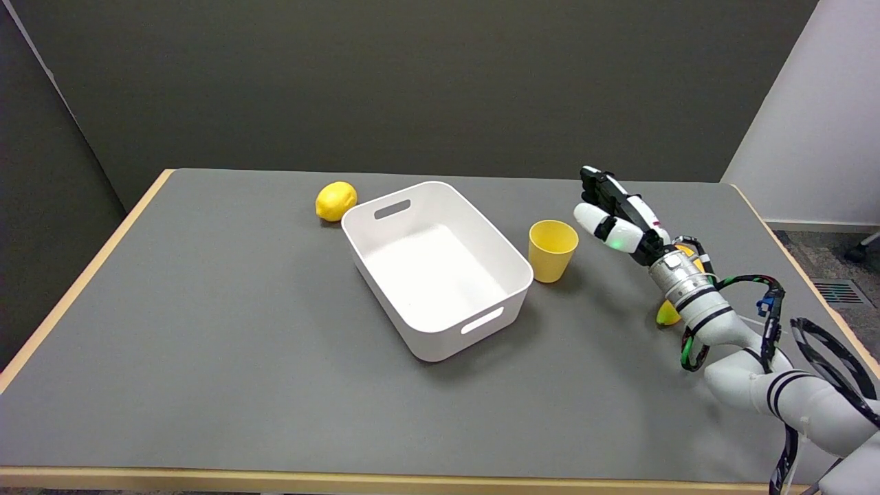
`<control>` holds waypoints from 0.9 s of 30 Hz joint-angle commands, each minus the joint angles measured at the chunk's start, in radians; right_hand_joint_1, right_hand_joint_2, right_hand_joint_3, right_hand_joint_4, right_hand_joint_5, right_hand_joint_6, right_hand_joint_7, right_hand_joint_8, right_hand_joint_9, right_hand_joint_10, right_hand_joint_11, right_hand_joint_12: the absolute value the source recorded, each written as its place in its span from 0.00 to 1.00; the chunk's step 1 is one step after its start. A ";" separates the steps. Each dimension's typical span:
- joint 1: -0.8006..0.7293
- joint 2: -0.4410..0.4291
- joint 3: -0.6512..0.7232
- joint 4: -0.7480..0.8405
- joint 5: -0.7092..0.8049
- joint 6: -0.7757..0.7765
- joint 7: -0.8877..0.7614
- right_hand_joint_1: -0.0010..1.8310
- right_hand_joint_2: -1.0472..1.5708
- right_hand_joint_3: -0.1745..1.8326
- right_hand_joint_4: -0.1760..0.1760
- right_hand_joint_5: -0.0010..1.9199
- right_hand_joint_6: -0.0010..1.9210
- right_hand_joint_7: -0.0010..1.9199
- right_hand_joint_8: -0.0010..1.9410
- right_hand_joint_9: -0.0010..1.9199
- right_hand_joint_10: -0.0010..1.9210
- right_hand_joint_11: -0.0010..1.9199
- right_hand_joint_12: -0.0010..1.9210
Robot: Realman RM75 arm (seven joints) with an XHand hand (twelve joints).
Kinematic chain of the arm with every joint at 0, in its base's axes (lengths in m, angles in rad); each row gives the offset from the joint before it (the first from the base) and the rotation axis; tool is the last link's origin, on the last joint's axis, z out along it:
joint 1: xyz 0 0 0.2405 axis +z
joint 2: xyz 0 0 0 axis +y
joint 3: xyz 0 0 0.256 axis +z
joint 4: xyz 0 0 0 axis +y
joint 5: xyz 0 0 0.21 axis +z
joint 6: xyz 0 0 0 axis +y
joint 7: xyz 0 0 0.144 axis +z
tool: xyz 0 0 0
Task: Pick up the yellow cup.
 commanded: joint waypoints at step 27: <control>0.006 0.057 0.026 0.080 -0.026 -0.087 -0.239 0.43 0.64 0.59 0.09 0.13 0.30 0.14 0.23 0.07 0.33 0.00 0.51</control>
